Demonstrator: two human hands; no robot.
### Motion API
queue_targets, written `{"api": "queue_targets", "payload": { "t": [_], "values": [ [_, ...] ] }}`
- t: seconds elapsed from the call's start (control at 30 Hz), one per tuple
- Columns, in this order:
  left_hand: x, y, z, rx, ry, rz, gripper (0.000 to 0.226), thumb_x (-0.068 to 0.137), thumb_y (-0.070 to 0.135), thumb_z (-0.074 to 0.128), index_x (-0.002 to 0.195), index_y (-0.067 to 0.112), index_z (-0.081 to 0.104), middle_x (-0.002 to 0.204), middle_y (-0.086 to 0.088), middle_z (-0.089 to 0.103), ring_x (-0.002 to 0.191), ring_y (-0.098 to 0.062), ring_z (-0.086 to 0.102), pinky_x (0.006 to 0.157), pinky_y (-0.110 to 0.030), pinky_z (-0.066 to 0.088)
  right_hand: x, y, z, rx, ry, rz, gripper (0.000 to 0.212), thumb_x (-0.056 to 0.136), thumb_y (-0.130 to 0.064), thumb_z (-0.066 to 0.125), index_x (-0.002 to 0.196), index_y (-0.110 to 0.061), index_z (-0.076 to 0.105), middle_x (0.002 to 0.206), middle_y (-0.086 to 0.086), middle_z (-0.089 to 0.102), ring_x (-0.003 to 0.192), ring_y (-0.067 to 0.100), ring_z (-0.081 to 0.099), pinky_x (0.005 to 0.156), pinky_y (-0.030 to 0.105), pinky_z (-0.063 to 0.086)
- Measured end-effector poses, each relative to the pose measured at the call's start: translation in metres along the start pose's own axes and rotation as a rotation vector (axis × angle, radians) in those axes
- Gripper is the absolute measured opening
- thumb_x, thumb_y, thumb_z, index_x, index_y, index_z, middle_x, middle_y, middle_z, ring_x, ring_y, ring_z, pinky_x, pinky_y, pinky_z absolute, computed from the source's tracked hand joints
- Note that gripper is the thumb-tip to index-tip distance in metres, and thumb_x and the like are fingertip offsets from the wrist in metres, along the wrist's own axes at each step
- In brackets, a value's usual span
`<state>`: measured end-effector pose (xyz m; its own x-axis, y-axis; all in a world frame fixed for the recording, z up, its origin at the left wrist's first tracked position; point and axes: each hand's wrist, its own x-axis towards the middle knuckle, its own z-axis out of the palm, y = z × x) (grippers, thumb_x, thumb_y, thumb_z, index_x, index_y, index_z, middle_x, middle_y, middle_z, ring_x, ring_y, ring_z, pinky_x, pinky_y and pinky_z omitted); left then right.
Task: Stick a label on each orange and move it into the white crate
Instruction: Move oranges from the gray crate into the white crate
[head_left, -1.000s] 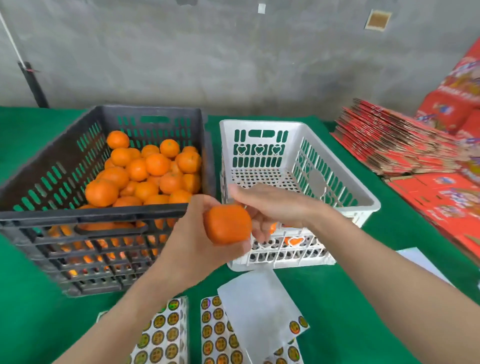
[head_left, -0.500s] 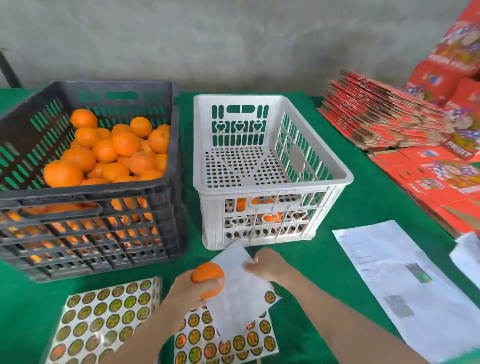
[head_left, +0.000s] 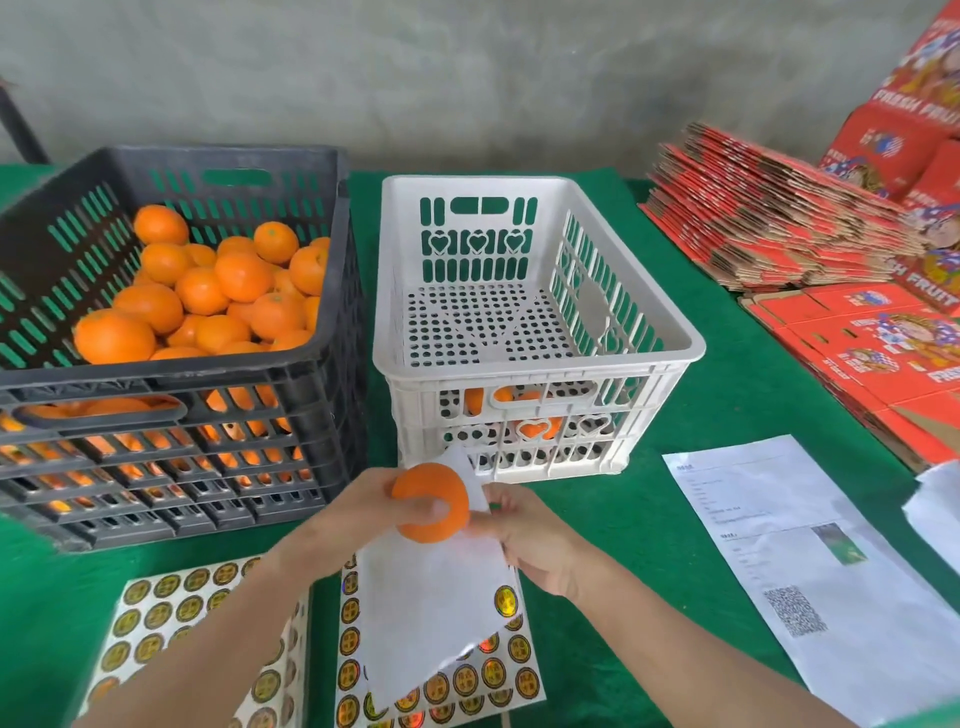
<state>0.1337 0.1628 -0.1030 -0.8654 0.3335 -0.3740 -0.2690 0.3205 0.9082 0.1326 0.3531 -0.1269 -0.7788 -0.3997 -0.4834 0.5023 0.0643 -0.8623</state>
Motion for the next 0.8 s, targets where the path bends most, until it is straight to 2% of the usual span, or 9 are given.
{"api": "queue_targets", "payload": {
  "t": [0.07, 0.1, 0.17, 0.23, 0.33, 0.43, 0.53, 0.67, 0.8],
  "values": [
    [0.005, 0.002, -0.005, 0.004, 0.088, -0.07, 0.049, 0.05, 0.043, 0.085, 0.089, 0.018, 0.072, 0.088, -0.001, 0.075, 0.092, -0.023, 0.068, 0.089, -0.039, 0.052, -0.004, 0.004, -0.006, 0.049, 0.034, -0.001, 0.039, 0.084, -0.004, 0.065, 0.12, -0.015, 0.053, 0.108, 0.017, 0.066, 0.096, 0.029, 0.064, 0.093, 0.042, 0.05],
    [0.008, 0.001, -0.008, 0.018, 0.126, -0.105, 0.038, 0.059, 0.034, 0.086, 0.09, 0.017, 0.071, 0.091, -0.005, 0.074, 0.094, -0.026, 0.067, 0.092, -0.042, 0.051, -0.007, 0.005, -0.012, 0.044, 0.054, -0.005, 0.048, 0.083, -0.002, 0.065, 0.123, -0.024, 0.049, 0.106, 0.016, 0.066, 0.096, 0.029, 0.063, 0.094, 0.043, 0.047],
    [0.012, -0.001, -0.014, 0.055, 0.161, -0.161, 0.025, 0.072, 0.022, 0.082, 0.093, 0.016, 0.069, 0.098, -0.009, 0.071, 0.098, -0.028, 0.064, 0.097, -0.046, 0.047, -0.013, 0.008, -0.02, -0.008, 0.031, -0.017, 0.054, 0.08, 0.004, 0.065, 0.119, -0.031, 0.05, 0.099, 0.014, 0.063, 0.089, 0.027, 0.061, 0.084, 0.04, 0.047],
    [0.013, -0.003, -0.016, 0.064, 0.176, -0.19, 0.021, 0.075, 0.021, 0.078, 0.092, 0.015, 0.068, 0.098, -0.008, 0.07, 0.099, -0.029, 0.064, 0.098, -0.047, 0.046, -0.017, 0.011, -0.022, -0.052, -0.031, -0.01, 0.043, 0.078, 0.006, 0.068, 0.108, -0.025, 0.06, 0.098, 0.015, 0.06, 0.084, 0.023, 0.061, 0.075, 0.035, 0.051],
    [0.012, -0.003, -0.014, 0.022, 0.186, -0.202, 0.018, 0.078, 0.022, 0.075, 0.091, 0.012, 0.068, 0.094, -0.01, 0.071, 0.096, -0.032, 0.065, 0.093, -0.045, 0.05, -0.018, 0.016, -0.017, -0.102, -0.082, 0.01, 0.032, 0.074, 0.006, 0.072, 0.092, -0.02, 0.07, 0.107, 0.017, 0.056, 0.08, 0.018, 0.064, 0.072, 0.03, 0.055],
    [0.011, -0.002, -0.013, -0.023, 0.176, -0.222, 0.023, 0.078, 0.023, 0.074, 0.095, 0.008, 0.068, 0.099, -0.016, 0.071, 0.096, -0.034, 0.066, 0.094, -0.049, 0.049, -0.016, 0.022, -0.013, -0.117, -0.068, 0.007, 0.032, 0.073, 0.01, 0.071, 0.086, -0.019, 0.073, 0.098, 0.01, 0.056, 0.072, 0.012, 0.063, 0.069, 0.027, 0.055],
    [0.011, 0.0, -0.012, -0.038, 0.15, -0.239, 0.034, 0.077, 0.027, 0.073, 0.103, 0.005, 0.066, 0.104, -0.017, 0.069, 0.099, -0.035, 0.064, 0.097, -0.052, 0.046, -0.015, 0.026, -0.01, -0.187, -0.04, -0.043, 0.031, 0.073, 0.009, 0.071, 0.084, -0.019, 0.073, 0.102, 0.004, 0.066, 0.08, 0.013, 0.065, 0.073, 0.021, 0.052],
    [0.01, 0.002, -0.012, -0.061, 0.12, -0.272, 0.055, 0.072, 0.033, 0.08, 0.112, 0.002, 0.061, 0.11, -0.021, 0.066, 0.103, -0.037, 0.063, 0.099, -0.054, 0.045, -0.015, 0.025, -0.007, -0.301, -0.02, -0.095, 0.031, 0.072, 0.005, 0.073, 0.079, -0.025, 0.074, 0.095, -0.011, 0.071, 0.095, 0.007, 0.066, 0.091, 0.019, 0.048],
    [0.009, 0.002, -0.013, -0.081, 0.071, -0.284, 0.073, 0.061, 0.043, 0.079, 0.116, 0.0, 0.059, 0.113, -0.021, 0.065, 0.106, -0.038, 0.061, 0.101, -0.054, 0.043, -0.017, 0.021, -0.005, -0.327, -0.021, -0.132, 0.029, 0.072, 0.006, 0.073, 0.076, -0.023, 0.075, 0.086, -0.012, 0.072, 0.092, 0.005, 0.067, 0.089, 0.016, 0.048]
  ]
}}
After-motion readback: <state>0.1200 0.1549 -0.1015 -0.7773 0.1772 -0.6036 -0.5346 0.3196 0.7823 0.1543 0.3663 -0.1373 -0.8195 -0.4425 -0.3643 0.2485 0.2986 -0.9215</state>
